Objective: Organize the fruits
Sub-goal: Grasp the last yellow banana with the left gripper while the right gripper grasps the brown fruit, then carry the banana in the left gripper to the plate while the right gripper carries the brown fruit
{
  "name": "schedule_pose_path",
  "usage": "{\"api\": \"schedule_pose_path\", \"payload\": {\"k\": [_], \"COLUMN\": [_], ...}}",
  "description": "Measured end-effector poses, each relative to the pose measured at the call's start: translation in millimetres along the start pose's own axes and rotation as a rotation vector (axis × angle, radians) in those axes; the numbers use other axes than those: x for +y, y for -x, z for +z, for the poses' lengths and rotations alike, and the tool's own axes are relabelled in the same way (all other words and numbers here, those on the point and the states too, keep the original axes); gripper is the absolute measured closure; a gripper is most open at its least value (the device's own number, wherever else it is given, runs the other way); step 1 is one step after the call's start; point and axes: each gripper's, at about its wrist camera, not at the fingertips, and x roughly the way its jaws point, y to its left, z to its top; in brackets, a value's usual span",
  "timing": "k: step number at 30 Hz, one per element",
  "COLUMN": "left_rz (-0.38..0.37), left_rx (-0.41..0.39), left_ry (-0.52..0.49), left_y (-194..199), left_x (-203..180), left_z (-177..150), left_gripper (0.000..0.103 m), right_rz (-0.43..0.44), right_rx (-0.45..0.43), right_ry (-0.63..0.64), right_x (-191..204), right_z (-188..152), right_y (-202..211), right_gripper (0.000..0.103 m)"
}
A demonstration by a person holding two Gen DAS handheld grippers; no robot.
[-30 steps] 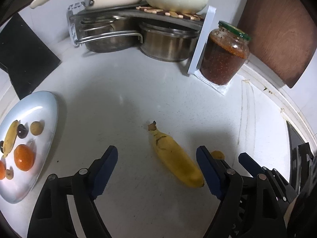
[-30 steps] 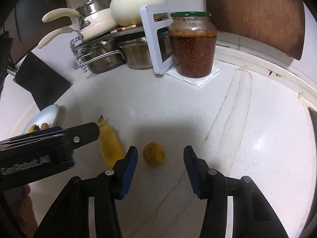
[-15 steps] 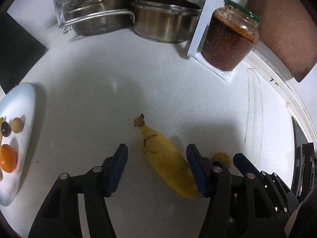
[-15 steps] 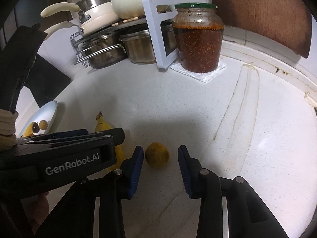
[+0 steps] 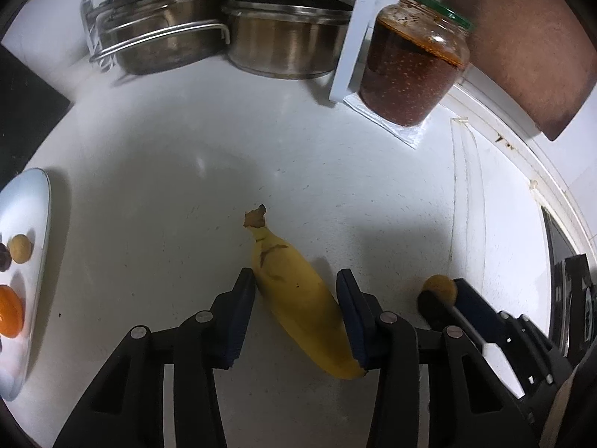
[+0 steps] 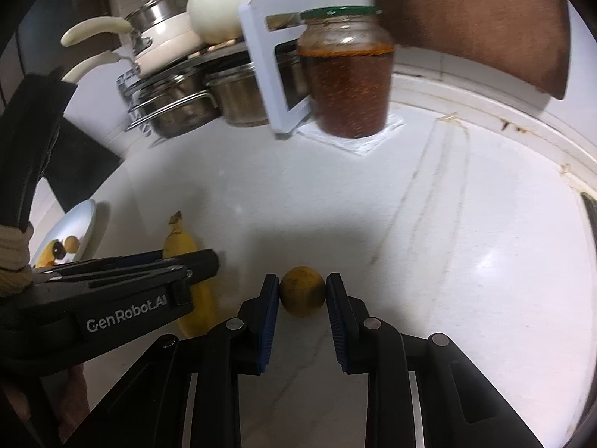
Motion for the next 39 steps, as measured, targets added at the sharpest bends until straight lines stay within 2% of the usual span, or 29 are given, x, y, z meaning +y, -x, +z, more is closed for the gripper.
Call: {"api": "schedule_pose_path", "payload": {"k": [9,16,29,39], "left_rz": [0.004,-0.054,-0.060,-0.056], "left_rx": [-0.065,-0.144,-0.228,-0.297], "left_ry": [-0.095,-0.114,-0.080,-0.011], "left_y": [15,38,75,111], "left_x": [-11,-8,-6,12], "left_z": [-8,-22,-41,-57], "left_gripper": [0.067,0.071,0.073,0.073], "right_rz": [-0.010,0.000,0.036,0.079], "right_rx": [-0.019,-0.040,-0.097,-0.145], "right_ry": [-0.012,-0.018,0.021,0.072], "right_x": [-9,-12,2,27], "right_z": [0,-3,-2,1], "right_y": [13,31,65,89], "right_gripper": [0.076,0.076,0.076,0.076]}}
